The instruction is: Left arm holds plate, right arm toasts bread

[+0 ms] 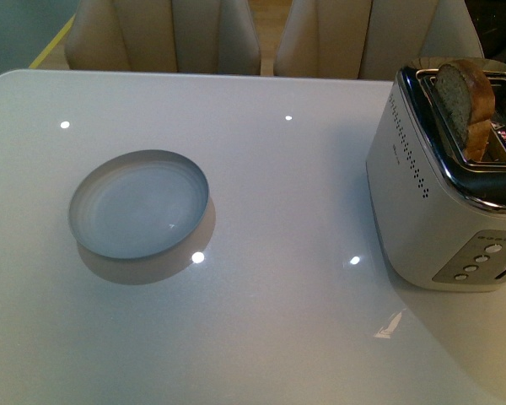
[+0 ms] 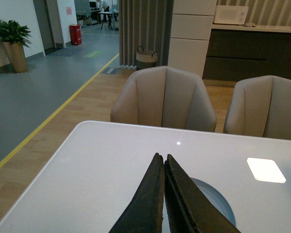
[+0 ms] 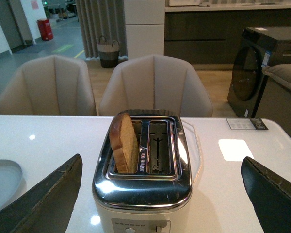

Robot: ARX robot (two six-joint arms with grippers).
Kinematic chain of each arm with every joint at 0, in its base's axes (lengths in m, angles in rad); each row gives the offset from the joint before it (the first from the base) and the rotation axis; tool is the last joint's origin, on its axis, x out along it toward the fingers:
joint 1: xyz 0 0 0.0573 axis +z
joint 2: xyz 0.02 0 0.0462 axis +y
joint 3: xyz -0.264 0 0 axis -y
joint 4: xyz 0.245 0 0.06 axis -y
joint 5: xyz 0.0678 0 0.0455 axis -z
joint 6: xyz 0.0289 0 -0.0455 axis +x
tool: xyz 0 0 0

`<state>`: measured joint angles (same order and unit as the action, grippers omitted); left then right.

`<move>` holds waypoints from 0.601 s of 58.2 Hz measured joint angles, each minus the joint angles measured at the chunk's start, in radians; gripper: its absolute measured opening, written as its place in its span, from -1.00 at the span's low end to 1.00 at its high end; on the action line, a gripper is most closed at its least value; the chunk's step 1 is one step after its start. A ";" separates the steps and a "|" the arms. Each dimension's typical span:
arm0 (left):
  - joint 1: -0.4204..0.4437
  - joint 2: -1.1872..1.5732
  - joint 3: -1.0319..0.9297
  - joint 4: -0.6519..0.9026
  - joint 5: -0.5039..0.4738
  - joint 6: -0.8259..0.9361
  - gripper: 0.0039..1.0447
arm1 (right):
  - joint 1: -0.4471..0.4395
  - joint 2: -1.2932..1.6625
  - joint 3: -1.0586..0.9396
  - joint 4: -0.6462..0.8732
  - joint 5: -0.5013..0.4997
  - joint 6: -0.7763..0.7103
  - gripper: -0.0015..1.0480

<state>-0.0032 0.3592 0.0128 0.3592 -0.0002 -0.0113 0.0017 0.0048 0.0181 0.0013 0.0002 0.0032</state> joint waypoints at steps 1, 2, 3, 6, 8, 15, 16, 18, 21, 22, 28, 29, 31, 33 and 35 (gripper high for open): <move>0.000 -0.008 0.000 -0.008 0.000 0.000 -0.95 | 0.000 0.000 0.000 0.000 0.000 0.000 0.83; 0.000 -0.013 0.000 -0.013 0.000 0.000 -0.95 | 0.000 0.000 0.000 0.000 0.000 0.000 0.83; 0.000 -0.021 0.000 -0.021 0.000 0.000 -0.95 | 0.000 0.000 0.000 0.000 0.000 0.000 0.83; 0.000 -0.041 0.000 -0.040 0.000 0.000 -0.95 | 0.000 0.000 0.000 0.000 0.000 0.000 0.83; 0.000 -0.056 0.000 -0.055 0.000 0.000 -0.95 | 0.000 0.000 0.000 0.000 0.000 0.000 0.83; 0.000 -0.103 0.000 -0.103 0.000 0.000 -0.95 | 0.000 0.000 0.000 0.000 0.000 0.000 0.83; 0.000 -0.109 0.000 -0.109 0.000 0.000 -0.95 | 0.000 0.000 0.000 0.000 0.000 0.000 0.83; 0.000 -0.118 0.000 -0.117 0.000 0.000 -0.95 | 0.000 0.000 0.000 0.000 0.000 0.000 0.83; 0.000 -0.135 0.000 -0.134 0.000 0.000 -0.95 | 0.000 0.000 0.000 0.000 0.000 0.000 0.83; 0.000 -0.138 0.000 -0.137 0.000 0.000 -0.95 | 0.000 0.000 0.000 0.000 0.000 0.000 0.83; 0.000 -0.166 0.000 -0.164 0.000 0.000 -0.95 | 0.000 0.000 0.000 0.000 0.000 0.000 0.83; 0.000 -0.170 0.000 -0.169 0.000 0.000 -0.95 | 0.000 0.000 0.000 0.000 0.000 0.000 0.83; 0.000 -0.177 0.000 -0.175 0.000 0.000 -0.95 | 0.000 0.000 0.000 0.000 0.000 0.000 0.83; 0.000 -0.193 0.000 -0.192 0.000 0.000 -0.95 | 0.000 0.000 0.000 0.000 0.000 0.000 0.83; 0.000 -0.230 0.000 -0.246 0.000 0.000 -0.95 | 0.000 0.000 0.000 0.000 0.000 0.000 0.83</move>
<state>-0.0032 0.1295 0.0132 0.1127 -0.0002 -0.0113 0.0017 0.0048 0.0181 0.0013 0.0002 0.0032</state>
